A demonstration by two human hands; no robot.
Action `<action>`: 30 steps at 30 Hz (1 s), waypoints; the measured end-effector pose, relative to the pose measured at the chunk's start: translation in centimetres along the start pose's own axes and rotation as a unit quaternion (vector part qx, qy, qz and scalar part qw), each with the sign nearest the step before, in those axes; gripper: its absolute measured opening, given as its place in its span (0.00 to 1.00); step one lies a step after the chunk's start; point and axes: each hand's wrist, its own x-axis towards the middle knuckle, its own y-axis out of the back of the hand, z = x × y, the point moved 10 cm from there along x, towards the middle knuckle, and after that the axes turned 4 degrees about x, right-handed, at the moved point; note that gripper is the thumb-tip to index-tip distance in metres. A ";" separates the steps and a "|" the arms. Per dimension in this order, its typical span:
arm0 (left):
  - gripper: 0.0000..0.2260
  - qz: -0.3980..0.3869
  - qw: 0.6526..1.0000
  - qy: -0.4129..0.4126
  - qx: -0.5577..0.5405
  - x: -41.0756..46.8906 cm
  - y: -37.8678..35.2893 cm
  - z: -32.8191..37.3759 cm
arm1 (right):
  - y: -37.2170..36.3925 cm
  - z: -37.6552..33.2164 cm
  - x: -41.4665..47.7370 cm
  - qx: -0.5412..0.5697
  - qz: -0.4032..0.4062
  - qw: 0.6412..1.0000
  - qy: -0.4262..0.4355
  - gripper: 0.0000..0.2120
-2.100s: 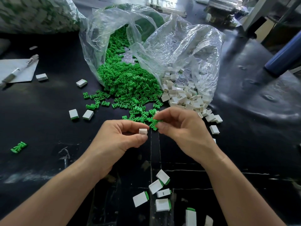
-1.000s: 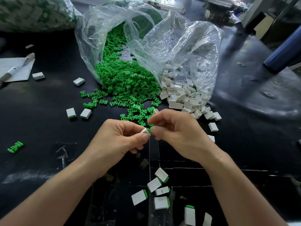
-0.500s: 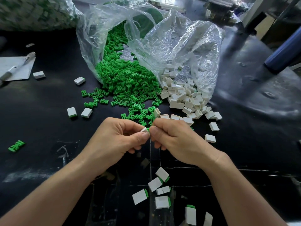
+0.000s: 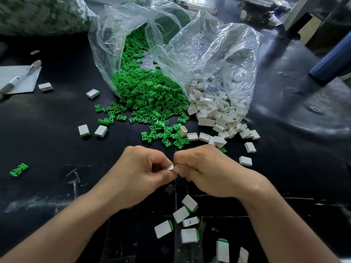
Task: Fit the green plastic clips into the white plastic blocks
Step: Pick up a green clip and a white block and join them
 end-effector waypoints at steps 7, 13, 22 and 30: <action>0.11 0.016 0.968 0.022 -0.250 0.4 0.5 0.1 | 1.6 2.8 -0.5 0.318 0.097 0.941 -0.064 0.21; 0.12 0.071 0.962 -0.002 -0.263 0.4 1.6 0.2 | -1.6 2.1 0.2 0.539 0.000 0.834 -0.116 0.32; 0.13 0.023 0.948 -0.021 -0.316 0.3 0.6 0.8 | -3.2 0.3 0.6 0.615 -0.033 0.781 -0.107 0.24; 0.08 0.065 0.942 -0.017 -0.330 0.4 1.3 0.8 | -2.9 0.8 0.6 0.611 0.019 0.784 -0.113 0.16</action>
